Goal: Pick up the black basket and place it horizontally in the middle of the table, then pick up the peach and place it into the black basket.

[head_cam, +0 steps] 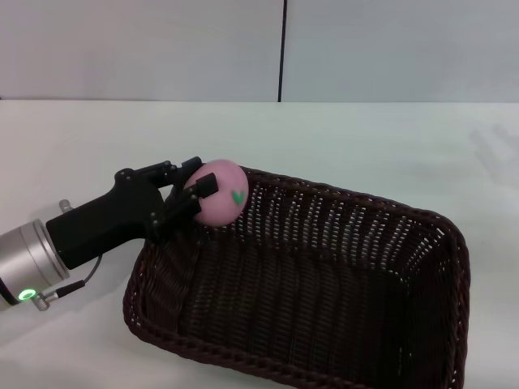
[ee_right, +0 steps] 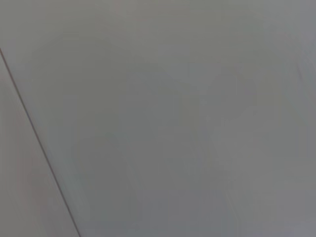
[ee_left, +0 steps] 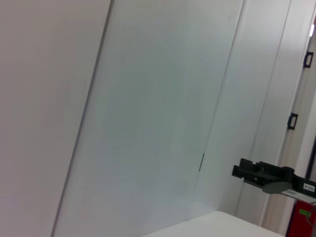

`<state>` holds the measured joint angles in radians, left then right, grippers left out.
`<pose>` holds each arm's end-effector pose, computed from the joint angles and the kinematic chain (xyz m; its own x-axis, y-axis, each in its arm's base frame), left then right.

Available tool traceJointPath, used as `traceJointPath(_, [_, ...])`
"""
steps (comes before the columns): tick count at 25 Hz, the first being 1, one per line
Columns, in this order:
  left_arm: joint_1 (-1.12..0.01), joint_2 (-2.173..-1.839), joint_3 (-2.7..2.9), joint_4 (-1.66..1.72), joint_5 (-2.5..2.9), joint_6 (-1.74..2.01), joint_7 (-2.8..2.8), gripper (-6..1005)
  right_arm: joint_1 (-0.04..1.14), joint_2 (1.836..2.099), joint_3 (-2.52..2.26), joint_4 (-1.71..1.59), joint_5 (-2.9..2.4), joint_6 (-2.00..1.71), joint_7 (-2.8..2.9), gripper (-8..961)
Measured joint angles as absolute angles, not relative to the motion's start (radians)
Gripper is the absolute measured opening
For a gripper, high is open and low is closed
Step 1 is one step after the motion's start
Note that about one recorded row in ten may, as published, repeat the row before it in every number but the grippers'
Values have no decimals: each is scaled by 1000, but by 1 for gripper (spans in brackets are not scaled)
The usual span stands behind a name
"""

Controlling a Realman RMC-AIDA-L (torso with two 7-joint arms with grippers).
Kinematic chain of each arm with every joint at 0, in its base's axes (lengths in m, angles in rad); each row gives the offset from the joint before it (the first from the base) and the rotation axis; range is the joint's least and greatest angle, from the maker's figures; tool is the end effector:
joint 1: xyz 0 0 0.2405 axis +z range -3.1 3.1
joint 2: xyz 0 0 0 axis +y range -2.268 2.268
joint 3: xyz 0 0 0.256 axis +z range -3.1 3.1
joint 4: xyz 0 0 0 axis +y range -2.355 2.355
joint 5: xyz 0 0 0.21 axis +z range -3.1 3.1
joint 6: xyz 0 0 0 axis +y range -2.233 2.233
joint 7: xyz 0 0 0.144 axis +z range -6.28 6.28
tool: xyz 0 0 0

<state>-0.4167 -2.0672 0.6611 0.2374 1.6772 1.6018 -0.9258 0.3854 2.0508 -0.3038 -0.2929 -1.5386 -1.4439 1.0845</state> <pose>-0.2886 0.2737 -0.0323 0.5989 0.2171 0.7708 0.5327 -0.8267 -0.1810 0.3402 0.3077 0.0436 0.3787 -0.1084 -0.9192 -0.8481 -0.4384 -0.2976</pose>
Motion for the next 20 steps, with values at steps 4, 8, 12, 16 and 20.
traceJointPath(4, [-414,-2067,632,237,1676,1602,-923,263,394,2051,-304,-289,-1539,-1442,1084,495])
traceJointPath(8, [-400,-2065,549,238,1675,1634,-921,590,398,2051,-306,-287,-1539,-1433,1084,495])
traceJointPath(12, [-387,-2065,482,235,1674,1670,-907,658,401,2051,-311,-286,-1539,-1426,1084,495])
traceJointPath(16, [-347,-2064,294,170,1653,1740,-782,726,397,2051,-305,-286,-1531,-1424,1084,495])
traceJointPath(20, [-267,-2065,0,47,1597,1751,-632,776,390,2054,-284,-291,-1527,-1424,1081,495])
